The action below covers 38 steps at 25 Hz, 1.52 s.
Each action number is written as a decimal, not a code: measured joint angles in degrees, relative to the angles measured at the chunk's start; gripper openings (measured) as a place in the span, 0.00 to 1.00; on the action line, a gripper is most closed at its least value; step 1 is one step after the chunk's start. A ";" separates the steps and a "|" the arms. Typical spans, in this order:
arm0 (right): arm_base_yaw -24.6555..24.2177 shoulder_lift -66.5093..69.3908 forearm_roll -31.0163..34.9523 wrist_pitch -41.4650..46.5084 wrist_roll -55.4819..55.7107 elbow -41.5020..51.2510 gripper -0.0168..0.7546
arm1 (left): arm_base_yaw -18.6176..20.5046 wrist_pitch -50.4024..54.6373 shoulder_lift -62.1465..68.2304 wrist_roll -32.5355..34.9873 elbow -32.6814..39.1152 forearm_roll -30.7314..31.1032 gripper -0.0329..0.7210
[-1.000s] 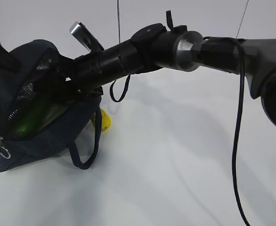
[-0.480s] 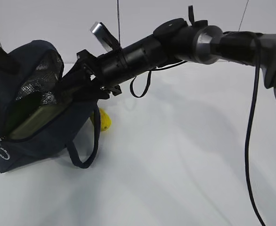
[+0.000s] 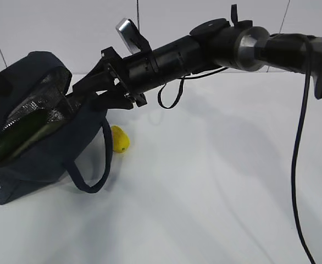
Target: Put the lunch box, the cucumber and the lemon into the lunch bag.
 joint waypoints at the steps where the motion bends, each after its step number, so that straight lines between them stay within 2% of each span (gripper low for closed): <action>1: 0.00 0.00 0.00 0.05 0.00 -0.29 0.61 | 0.00 -0.14 0.00 0.00 0.00 0.75 0.04; 11: -0.03 0.00 -0.18 0.32 0.00 -4.15 0.61 | 0.97 -2.15 0.00 -0.89 -0.34 5.78 0.04; 13: -0.03 0.00 -2.60 0.43 0.10 -4.80 0.61 | 1.22 -2.56 0.00 -1.12 -0.44 6.13 0.04; 18: -0.03 0.00 -17.67 0.85 0.97 -4.89 0.61 | 1.44 -2.92 0.00 -1.46 -0.44 6.74 0.04; 21: -0.14 0.00 -23.01 0.97 1.29 -4.89 0.61 | 1.52 -3.04 0.00 -1.51 -0.44 6.98 0.04; 33: -0.94 0.00 -26.42 1.17 1.81 -4.89 0.61 | 1.52 -3.71 0.00 -2.43 -0.44 9.33 0.04; 38: -0.94 0.00 -31.51 -2.34 1.81 -4.89 0.61 | 1.52 -3.80 0.00 -2.56 -0.44 9.37 0.04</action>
